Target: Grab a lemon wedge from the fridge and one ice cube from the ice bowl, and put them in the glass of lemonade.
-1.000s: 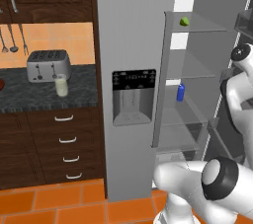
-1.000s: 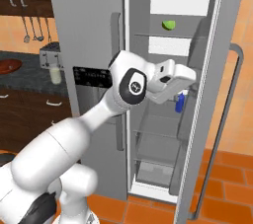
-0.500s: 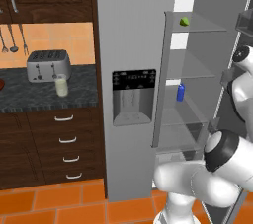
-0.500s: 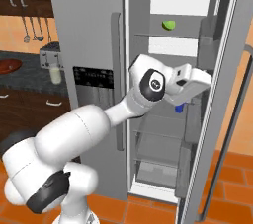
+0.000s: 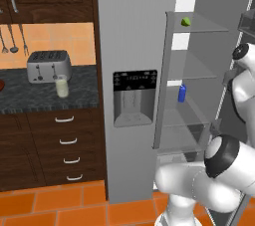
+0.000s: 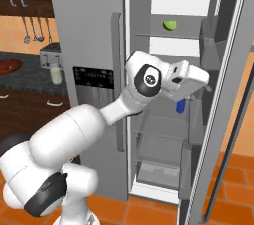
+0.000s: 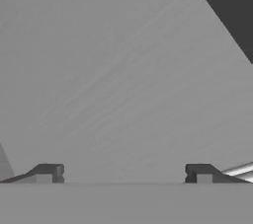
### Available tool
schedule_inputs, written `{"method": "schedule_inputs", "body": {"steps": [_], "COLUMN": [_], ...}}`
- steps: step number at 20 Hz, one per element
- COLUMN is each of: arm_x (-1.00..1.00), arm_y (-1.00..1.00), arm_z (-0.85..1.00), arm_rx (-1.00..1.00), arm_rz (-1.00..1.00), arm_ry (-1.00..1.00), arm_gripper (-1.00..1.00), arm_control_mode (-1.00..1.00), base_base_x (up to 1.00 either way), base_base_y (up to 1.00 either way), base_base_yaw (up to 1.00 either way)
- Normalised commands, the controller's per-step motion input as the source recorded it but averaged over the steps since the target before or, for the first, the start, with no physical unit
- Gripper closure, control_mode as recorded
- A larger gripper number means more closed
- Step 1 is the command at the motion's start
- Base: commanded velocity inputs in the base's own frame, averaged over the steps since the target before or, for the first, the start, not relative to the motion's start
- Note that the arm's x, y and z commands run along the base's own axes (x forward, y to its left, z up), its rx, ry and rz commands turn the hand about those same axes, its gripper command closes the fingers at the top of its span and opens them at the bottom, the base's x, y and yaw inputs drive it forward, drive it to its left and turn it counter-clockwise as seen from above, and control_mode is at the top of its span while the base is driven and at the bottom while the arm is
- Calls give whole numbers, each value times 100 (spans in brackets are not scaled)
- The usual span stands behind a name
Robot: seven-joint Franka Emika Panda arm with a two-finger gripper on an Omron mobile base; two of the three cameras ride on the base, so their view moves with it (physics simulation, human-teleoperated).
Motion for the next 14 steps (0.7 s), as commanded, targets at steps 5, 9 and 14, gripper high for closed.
{"method": "schedule_inputs", "body": {"steps": [5, 9, 14], "arm_x": [-19, -4, -1], "arm_y": [100, 100, 100], "arm_z": [23, 0, -20], "arm_rx": [4, 19, 46], "arm_rz": [0, 6, 14], "arm_ry": [-12, -14, -26], "arm_gripper": [-100, -100, -100], "arm_control_mode": [-100, -100, -100], "base_base_x": [0, 0, 0], "base_base_y": [0, 0, 0], "base_base_yaw": [0, 0, 0]}}
